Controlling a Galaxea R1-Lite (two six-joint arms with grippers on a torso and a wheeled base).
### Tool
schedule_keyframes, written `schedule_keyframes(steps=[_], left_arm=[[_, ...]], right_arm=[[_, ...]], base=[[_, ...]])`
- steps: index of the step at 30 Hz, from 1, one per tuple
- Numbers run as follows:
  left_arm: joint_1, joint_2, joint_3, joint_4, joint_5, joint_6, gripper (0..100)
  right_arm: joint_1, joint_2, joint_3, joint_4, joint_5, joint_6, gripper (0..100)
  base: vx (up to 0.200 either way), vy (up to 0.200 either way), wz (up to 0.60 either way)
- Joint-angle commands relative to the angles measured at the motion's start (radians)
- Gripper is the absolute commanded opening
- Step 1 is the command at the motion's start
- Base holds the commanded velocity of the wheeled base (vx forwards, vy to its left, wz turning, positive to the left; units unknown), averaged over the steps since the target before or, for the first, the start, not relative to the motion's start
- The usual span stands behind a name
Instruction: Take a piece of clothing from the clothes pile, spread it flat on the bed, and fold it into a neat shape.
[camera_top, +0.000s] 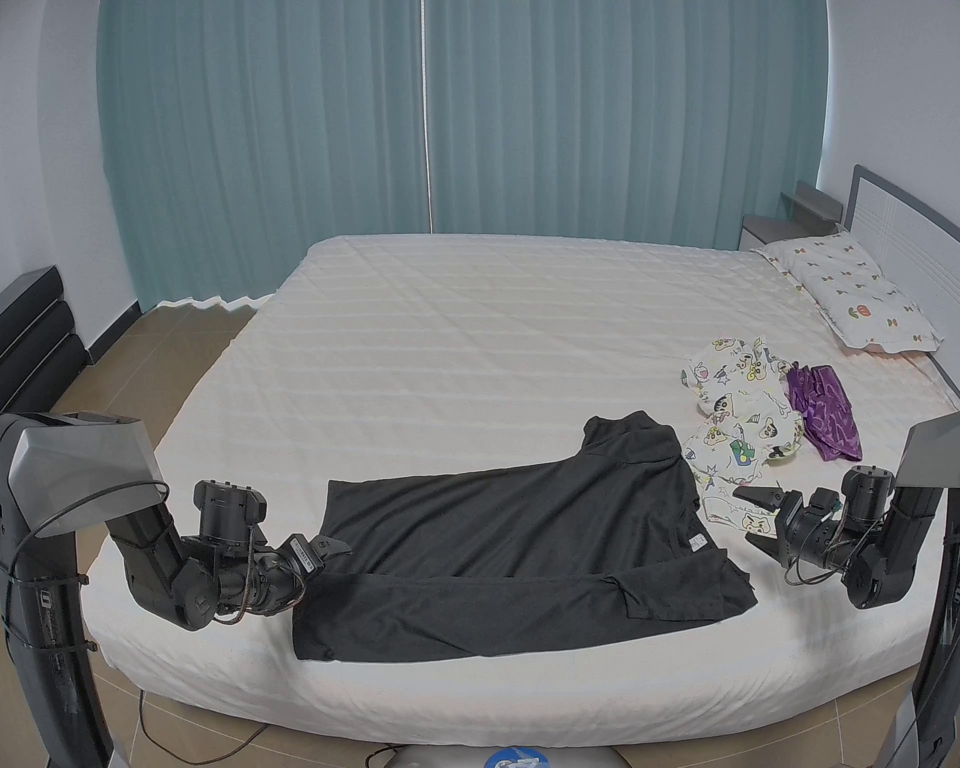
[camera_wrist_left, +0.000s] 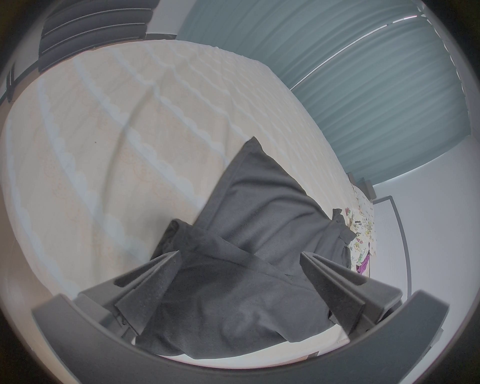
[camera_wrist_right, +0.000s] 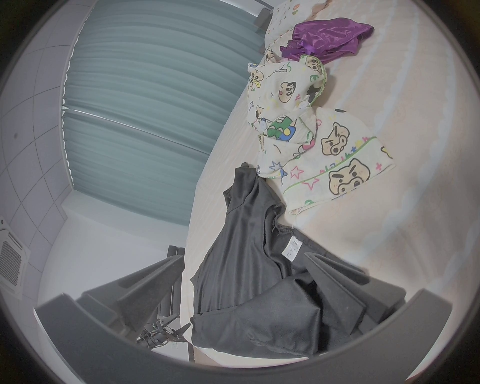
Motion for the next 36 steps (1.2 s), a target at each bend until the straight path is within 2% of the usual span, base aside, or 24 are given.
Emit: schedule_keyframes(steps=[1, 8, 20, 36], left_arm=[[0.001, -0.001, 0.006, -0.001, -0.001, -0.001, 100], [0.002, -0.001, 0.009, -0.004, -0.001, -0.001, 100], [0.002, 0.0, 0.003, -0.004, 0.001, -0.001, 100], [0.002, 0.0, -0.005, -0.004, 0.003, -0.019, 100]], right_arm=[[0.001, 0.003, 0.0, -0.001, 0.0, 0.0, 100], [0.001, 0.003, 0.0, -0.001, 0.0, 0.0, 100], [0.002, 0.004, 0.0, -0.001, 0.0, -0.002, 100], [0.002, 0.004, 0.002, -0.001, -0.001, -0.003, 100]], base=[[-0.2, 0.0, 0.0], [-0.2, 0.0, 0.0], [0.0, 0.0, 0.0], [0.0, -0.188, 0.0]])
